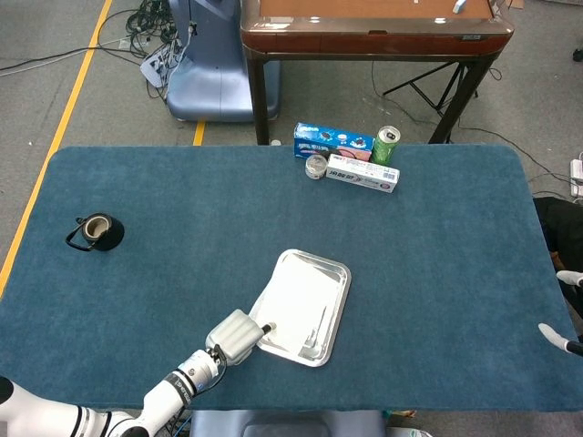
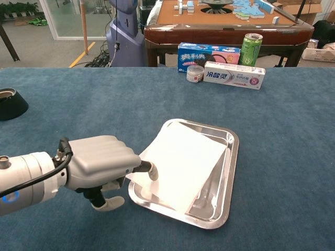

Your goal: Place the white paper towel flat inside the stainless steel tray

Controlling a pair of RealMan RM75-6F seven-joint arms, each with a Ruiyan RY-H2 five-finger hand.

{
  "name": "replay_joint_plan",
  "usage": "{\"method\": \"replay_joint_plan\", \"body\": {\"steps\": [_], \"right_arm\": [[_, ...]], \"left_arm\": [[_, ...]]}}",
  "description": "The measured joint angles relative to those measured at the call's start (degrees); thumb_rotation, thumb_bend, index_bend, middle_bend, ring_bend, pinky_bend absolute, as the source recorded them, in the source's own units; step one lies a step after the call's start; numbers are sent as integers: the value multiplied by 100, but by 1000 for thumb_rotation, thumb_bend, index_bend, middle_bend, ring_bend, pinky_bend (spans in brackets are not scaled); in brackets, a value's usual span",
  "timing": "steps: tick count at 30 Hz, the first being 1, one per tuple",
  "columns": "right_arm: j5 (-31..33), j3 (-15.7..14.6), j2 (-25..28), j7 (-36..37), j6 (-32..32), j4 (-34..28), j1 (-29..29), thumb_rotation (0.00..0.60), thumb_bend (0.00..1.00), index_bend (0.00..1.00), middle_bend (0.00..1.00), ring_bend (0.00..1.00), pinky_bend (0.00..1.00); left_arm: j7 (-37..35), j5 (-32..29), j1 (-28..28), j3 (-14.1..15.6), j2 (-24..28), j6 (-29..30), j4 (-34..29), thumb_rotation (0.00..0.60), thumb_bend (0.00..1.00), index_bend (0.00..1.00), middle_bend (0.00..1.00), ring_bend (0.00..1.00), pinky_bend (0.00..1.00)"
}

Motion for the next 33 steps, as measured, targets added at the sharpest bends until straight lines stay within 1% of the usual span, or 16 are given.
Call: {"method": "replay_joint_plan", "body": {"steps": [5,18,33], "right_arm": [[-5,6,5,29,8,2,-2,600,118,298,341,252,407],[-82,38,7,124,239,10,-91,600,119,298,341,252,407],[-64,147,-86,136,513,96,-164,600,119,298,345,252,407]], "left_arm": [[97,-189,-51,43,-45,71,-62,600,390,209,992,851,928],[221,-428,-172,152,-176,178,-161,600,390,208,994,853,927],[229,-499,-318,174,-357,215,-165,600,390,208,995,854,927]]}}
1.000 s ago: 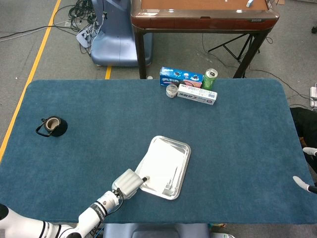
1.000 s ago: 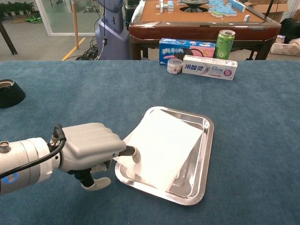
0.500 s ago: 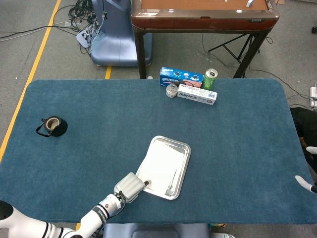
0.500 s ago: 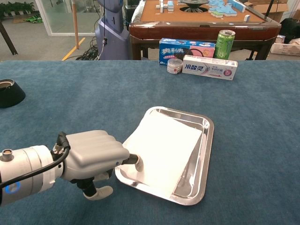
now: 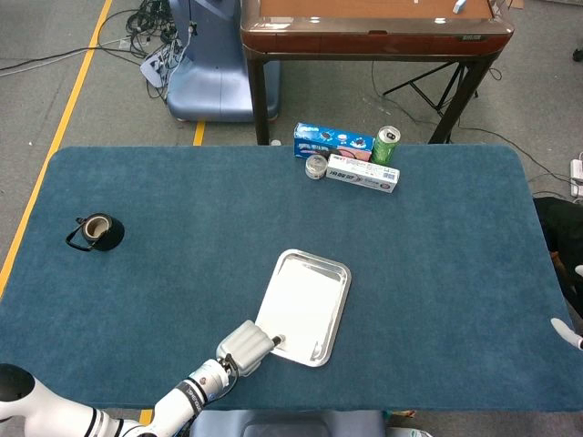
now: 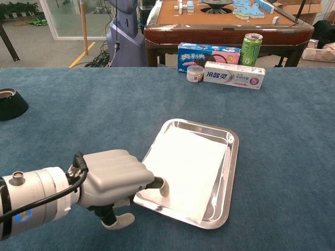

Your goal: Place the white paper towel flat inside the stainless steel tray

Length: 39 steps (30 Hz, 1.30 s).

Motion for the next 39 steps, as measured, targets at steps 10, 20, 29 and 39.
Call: {"method": "replay_joint_plan", "body": {"steps": [10,20,29,39], "right_arm": [[39,53,-42,30,55,46,-18,600,119,298,345,252,407],[18,76,-59,65,89,61,-33,600,118,298,345,252,407],[-57,86,-63,147,172,86,-69,600,119,298,345,252,407],[-48,106,-52,219,175,107,-78,600,119,298,345,252,407]], "left_arm": [[134,-233,-92,-11,-103,86,76,600,390,204,997,857,927],[180,-385,-167,-11,-141,174,70,600,393,197,999,859,928],[236,-370,-234,55,-155,201,-68,600,394,197,999,859,928],[154,-363,-259,33,-71,269,-101,600,394,198,999,859,928]]}}
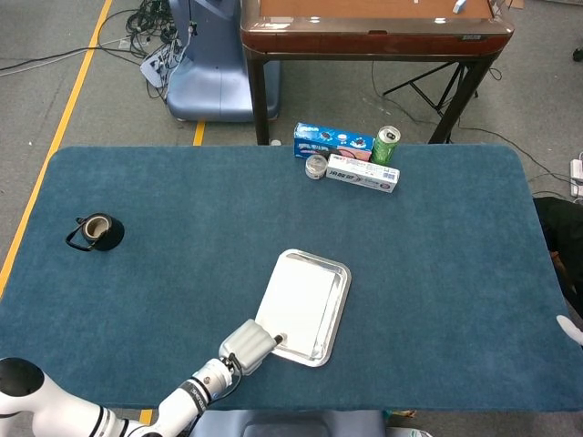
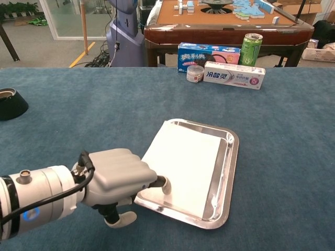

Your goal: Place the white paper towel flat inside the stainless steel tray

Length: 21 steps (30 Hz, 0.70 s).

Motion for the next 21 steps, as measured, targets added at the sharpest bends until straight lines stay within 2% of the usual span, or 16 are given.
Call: {"method": "replay_joint_plan", "body": {"steps": [21], "right_arm": [[19,14,-25,-3,-50,18,13,600,119,298,345,252,407]], "left_arm": [[-114,-44,-1,16,58,37,94,600,394,198,999,859,927]]}}
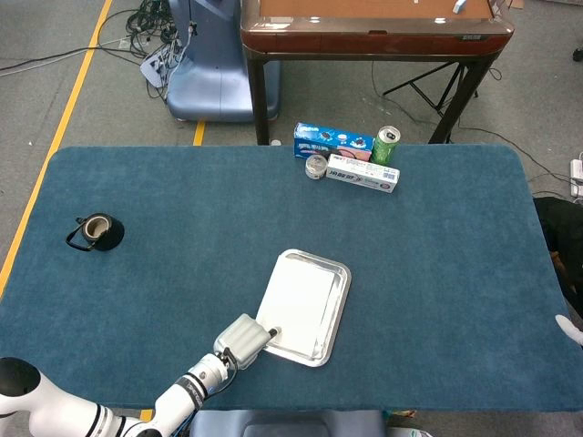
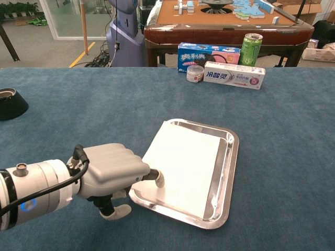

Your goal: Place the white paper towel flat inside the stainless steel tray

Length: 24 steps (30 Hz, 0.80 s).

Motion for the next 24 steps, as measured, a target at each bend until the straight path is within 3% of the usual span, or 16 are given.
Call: {"method": "replay_joint_plan", "body": {"steps": [24], "right_arm": [[-11,8,17,70,4,13,-15,600,119,298,345,252,407]], "left_arm": [[31,24,-55,78,-181,-65,55,600,394,198,999,859,927]]}}
